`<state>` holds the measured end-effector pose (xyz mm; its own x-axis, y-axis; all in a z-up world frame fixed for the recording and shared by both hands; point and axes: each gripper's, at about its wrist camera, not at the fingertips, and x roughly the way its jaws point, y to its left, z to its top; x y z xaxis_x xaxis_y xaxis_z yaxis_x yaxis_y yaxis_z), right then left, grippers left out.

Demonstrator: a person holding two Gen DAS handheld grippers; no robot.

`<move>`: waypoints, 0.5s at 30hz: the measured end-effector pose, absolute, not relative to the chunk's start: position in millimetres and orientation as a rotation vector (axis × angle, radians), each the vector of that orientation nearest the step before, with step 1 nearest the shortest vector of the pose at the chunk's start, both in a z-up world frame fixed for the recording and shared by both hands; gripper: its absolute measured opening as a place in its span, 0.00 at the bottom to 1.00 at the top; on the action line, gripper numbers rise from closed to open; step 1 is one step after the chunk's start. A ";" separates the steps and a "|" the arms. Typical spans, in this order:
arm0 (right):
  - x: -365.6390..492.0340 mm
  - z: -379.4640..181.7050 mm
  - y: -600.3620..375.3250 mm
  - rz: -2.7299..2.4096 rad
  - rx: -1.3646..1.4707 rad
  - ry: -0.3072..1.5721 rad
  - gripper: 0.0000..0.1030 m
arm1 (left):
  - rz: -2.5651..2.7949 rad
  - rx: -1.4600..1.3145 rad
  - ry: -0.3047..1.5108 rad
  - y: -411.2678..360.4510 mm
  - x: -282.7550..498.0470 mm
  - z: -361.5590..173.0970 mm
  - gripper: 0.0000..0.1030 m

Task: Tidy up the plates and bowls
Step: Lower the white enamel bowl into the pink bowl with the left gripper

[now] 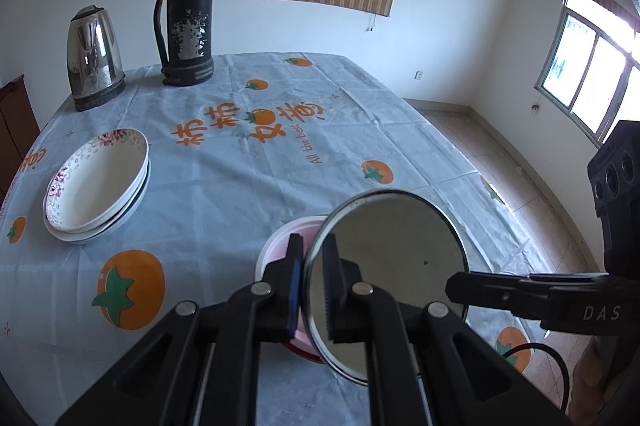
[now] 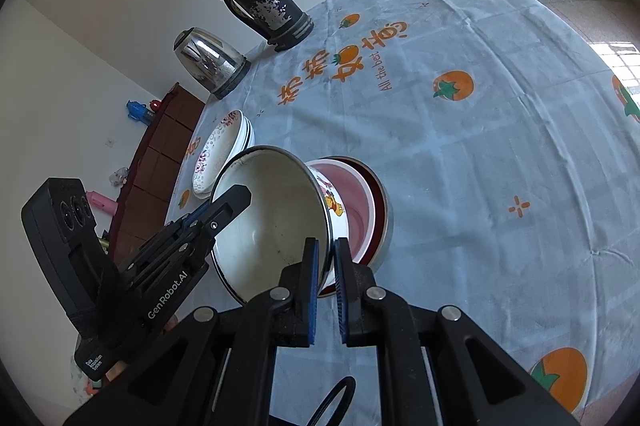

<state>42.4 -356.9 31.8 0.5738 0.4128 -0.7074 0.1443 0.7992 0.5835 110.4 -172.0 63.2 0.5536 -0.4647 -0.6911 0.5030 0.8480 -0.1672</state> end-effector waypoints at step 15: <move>42.2 25.8 -354.5 0.168 0.627 0.982 0.09 | -0.540 0.043 0.833 -170.7 111.8 51.9 0.06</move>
